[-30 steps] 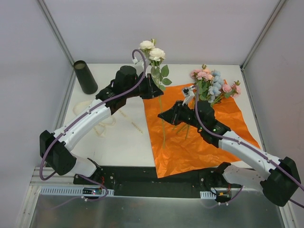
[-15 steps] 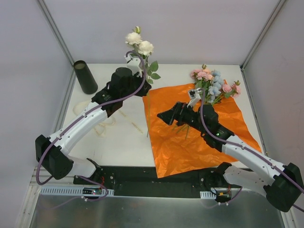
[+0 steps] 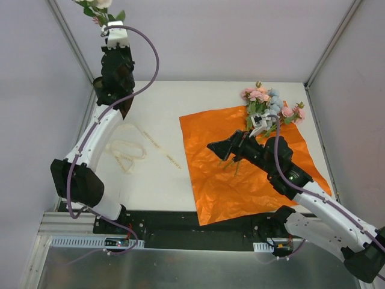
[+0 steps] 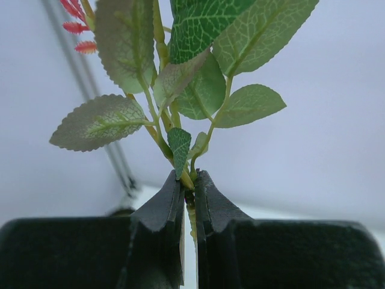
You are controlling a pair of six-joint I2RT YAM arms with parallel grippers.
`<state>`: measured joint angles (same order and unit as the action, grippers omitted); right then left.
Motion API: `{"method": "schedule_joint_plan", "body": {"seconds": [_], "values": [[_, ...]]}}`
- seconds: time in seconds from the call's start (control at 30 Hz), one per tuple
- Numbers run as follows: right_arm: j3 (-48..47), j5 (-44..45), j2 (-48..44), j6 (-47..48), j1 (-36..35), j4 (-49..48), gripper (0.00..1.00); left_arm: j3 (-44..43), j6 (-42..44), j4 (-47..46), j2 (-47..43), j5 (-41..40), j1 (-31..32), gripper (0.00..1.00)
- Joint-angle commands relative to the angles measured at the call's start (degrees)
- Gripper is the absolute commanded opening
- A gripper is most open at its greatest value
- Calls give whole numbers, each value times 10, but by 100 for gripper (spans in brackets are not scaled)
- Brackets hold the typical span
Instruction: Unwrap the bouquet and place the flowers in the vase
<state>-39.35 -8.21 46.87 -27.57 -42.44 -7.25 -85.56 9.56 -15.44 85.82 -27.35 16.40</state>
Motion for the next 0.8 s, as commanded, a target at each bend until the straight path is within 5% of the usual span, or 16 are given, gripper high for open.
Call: {"method": "schedule_joint_plan", "body": {"seconds": [0.0, 0.27, 0.4, 0.77], "values": [[-40, -23, -35, 0, -3, 0, 100, -74, 133, -251, 50, -66, -37, 0], [-58, -2, -75, 35, -3, 46, 99, -163, 186, -273, 102, -38, -77, 0], [-69, 14, -77, 52, -3, 57, 99, -173, 133, -215, 101, -51, -106, 0], [-67, 13, -71, 50, -4, 61, 99, -71, 104, -236, 113, -40, -158, 0]]}}
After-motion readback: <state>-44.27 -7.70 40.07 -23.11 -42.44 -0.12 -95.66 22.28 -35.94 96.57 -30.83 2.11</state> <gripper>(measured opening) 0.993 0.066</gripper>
